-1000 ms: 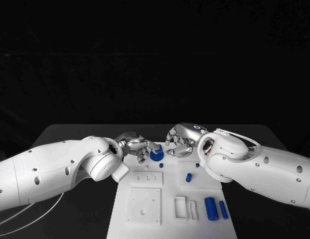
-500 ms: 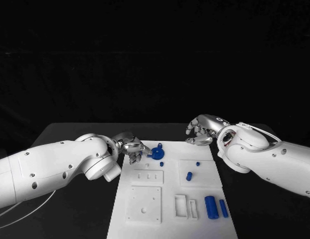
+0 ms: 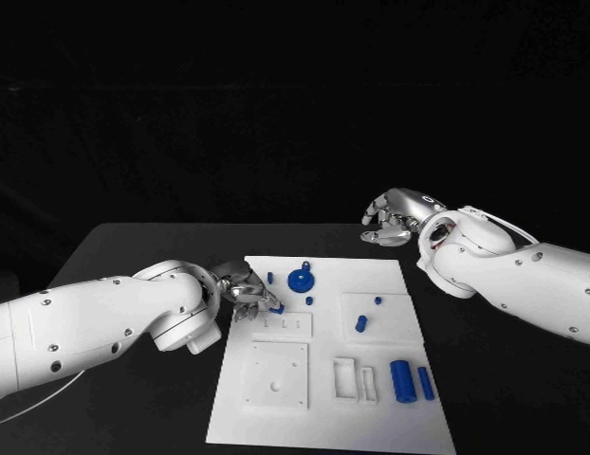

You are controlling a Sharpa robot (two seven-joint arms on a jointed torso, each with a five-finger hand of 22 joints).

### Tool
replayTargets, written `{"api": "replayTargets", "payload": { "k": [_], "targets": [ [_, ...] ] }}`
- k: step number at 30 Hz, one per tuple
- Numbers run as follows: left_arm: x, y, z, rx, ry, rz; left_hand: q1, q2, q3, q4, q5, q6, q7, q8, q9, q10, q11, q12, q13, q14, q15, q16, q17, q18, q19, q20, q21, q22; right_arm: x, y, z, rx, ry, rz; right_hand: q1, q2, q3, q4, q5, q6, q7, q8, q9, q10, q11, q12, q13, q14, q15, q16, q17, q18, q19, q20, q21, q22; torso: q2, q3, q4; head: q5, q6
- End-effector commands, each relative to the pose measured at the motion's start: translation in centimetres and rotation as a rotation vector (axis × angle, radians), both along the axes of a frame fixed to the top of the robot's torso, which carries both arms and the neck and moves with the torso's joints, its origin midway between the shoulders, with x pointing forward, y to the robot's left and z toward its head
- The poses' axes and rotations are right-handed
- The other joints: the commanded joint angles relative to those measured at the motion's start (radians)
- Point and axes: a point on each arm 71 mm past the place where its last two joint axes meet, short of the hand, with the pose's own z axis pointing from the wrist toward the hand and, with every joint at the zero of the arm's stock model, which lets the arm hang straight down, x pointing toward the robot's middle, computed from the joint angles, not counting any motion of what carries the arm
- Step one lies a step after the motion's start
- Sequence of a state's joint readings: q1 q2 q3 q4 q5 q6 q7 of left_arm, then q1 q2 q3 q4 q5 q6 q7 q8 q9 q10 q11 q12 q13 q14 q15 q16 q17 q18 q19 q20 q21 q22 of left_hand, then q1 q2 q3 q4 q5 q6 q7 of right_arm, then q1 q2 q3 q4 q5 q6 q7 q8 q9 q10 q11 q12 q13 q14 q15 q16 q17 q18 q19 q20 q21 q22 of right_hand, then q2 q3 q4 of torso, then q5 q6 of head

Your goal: Assemble the parts on the task board

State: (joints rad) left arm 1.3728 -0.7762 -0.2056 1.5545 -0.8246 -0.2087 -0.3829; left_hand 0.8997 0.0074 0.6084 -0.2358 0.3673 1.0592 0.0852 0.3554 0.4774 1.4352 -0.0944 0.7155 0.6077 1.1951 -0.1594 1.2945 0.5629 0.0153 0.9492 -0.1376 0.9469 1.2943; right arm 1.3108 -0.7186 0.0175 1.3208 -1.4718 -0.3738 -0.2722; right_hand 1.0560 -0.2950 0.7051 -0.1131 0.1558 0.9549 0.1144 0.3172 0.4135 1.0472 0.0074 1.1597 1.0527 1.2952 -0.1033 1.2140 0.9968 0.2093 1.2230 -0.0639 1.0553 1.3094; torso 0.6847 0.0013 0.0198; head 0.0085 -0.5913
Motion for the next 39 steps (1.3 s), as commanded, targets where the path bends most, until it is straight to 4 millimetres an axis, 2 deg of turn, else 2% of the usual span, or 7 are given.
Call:
{"api": "replayTargets", "payload": {
  "k": [1, 8, 14, 18, 27, 32, 39],
  "targets": [
    [0.0, 0.1, 0.3, 0.01, -0.079, 0.043, 0.001, -0.011, 0.002, 0.008, 0.007, 0.114, -0.074, 0.0, 0.311, 0.008, -0.004, 0.01, 0.003, 0.039, -0.034, 0.008, -0.002, 0.002, 0.009, -0.139, 0.006, -0.002, 0.3, -0.1, 0.3, 0.015, -0.018, 0.007, 0.007, 0.0, -0.005, 0.0, 0.012, -0.002, 0.005, -0.001, 0.001, -0.002, 0.0, -0.01, -0.005, -0.003, 0.001, -0.006, 0.001, 0.053, -0.005, -0.004, -0.007, 0.006, -0.004, 0.005, 0.0065, 0.0, -0.011],
    [-0.3, -0.2, -0.3, 0.008, -0.104, 0.055, 0.003, -0.02, 0.004, 0.013, 0.013, 0.128, -0.079, -0.002, 0.321, 0.012, -0.008, 0.03, 0.009, 0.046, -0.038, 0.024, -0.001, 0.004, 0.012, -0.14, 0.016, -0.001, 0.7, 0.0, 0.4, 0.014, -0.02, 0.001, 0.009, 0.0, -0.007, 0.001, 0.027, -0.003, 0.005, -0.001, 0.001, -0.001, -0.001, -0.016, -0.013, -0.004, 0.001, -0.007, 0.001, 0.053, -0.006, -0.004, -0.009, 0.007, -0.006, 0.0073, 0.0093, -0.001, -0.019],
    [-0.1, -0.8, -0.5, 0.015, -0.108, 0.04, 0.005, -0.025, 0.004, 0.014, 0.015, 0.137, -0.082, -0.005, 0.328, 0.012, -0.011, 0.046, 0.014, 0.048, -0.041, 0.037, -0.001, 0.006, 0.013, -0.141, 0.023, -0.001, 0.7, 0.2, 0.3, 0.013, -0.017, 0.001, 0.01, 0.001, -0.009, 0.003, 0.041, -0.003, 0.005, -0.001, 0.002, 0.001, -0.001, -0.018, -0.017, -0.004, 0.001, -0.007, 0.001, 0.053, -0.006, -0.004, -0.01, 0.007, -0.004, 0.0056, 0.0051, 0.0, -0.024],
    [-0.1, -1.2, -0.9, 0.031, -0.108, 0.023, 0.005, -0.029, 0.002, 0.015, 0.009, 0.148, -0.084, -0.007, 0.336, 0.012, -0.013, 0.064, 0.02, 0.05, -0.044, 0.05, -0.001, 0.009, 0.015, -0.141, 0.031, -0.001, 0.7, 0.3, 0.3, 0.012, -0.017, 0.002, 0.01, 0.001, -0.01, 0.003, 0.05, -0.003, 0.005, -0.001, 0.002, 0.002, -0.001, -0.018, -0.019, -0.004, 0.001, -0.008, 0.001, 0.053, -0.006, -0.004, -0.011, 0.007, -0.004, 0.0072, 0.0066, -0.002, -0.028],
    [-0.4, -1.9, -2.0, 0.048, -0.08, -0.008, 0.008, -0.035, -0.004, 0.017, 0.0, 0.175, -0.094, -0.003, 0.359, 0.014, -0.021, 0.117, 0.034, 0.063, -0.052, 0.091, 0.001, 0.019, 0.027, -0.143, 0.058, 0.0, 0.7, 0.4, 0.3, 0.01, -0.013, 0.002, 0.011, 0.001, -0.011, 0.004, 0.063, -0.003, 0.005, -0.001, 0.002, 0.002, -0.001, -0.019, -0.022, -0.005, 0.001, -0.008, 0.001, 0.053, -0.006, -0.003, -0.011, 0.008, -0.003, 0.0059, 0.0051, -0.006, -0.036],
    [-0.5, -1.9, -2.1, 0.06, -0.079, -0.018, 0.009, -0.036, -0.005, 0.016, 0.001, 0.181, -0.097, 0.001, 0.366, 0.012, -0.024, 0.136, 0.038, 0.065, -0.055, 0.104, 0.001, 0.022, 0.028, -0.142, 0.065, -0.001, 0.7, 0.3, 0.3, 0.008, -0.011, 0.0, 0.012, 0.001, -0.012, 0.004, 0.068, -0.003, 0.005, -0.001, 0.002, 0.002, -0.001, -0.019, -0.023, -0.005, 0.001, -0.009, 0.001, 0.053, -0.006, -0.003, -0.012, 0.008, -0.004, 0.0073, 0.0069, -0.008, -0.04],
    [-0.6, -2.1, -2.2, 0.079, -0.069, -0.043, 0.009, -0.035, -0.007, 0.016, 0.002, 0.188, -0.1, 0.006, 0.374, 0.01, -0.028, 0.158, 0.041, 0.068, -0.058, 0.119, 0.0, 0.026, 0.031, -0.142, 0.075, -0.002, 0.7, 0.5, 0.3, 0.007, -0.01, 0.003, 0.012, 0.001, -0.013, 0.005, 0.074, -0.002, 0.004, -0.001, 0.003, 0.002, -0.001, -0.019, -0.024, -0.005, 0.001, -0.009, 0.001, 0.053, -0.006, -0.003, -0.012, 0.008, -0.005, 0.0068, 0.0085, -0.008, -0.042]
  ]
}}
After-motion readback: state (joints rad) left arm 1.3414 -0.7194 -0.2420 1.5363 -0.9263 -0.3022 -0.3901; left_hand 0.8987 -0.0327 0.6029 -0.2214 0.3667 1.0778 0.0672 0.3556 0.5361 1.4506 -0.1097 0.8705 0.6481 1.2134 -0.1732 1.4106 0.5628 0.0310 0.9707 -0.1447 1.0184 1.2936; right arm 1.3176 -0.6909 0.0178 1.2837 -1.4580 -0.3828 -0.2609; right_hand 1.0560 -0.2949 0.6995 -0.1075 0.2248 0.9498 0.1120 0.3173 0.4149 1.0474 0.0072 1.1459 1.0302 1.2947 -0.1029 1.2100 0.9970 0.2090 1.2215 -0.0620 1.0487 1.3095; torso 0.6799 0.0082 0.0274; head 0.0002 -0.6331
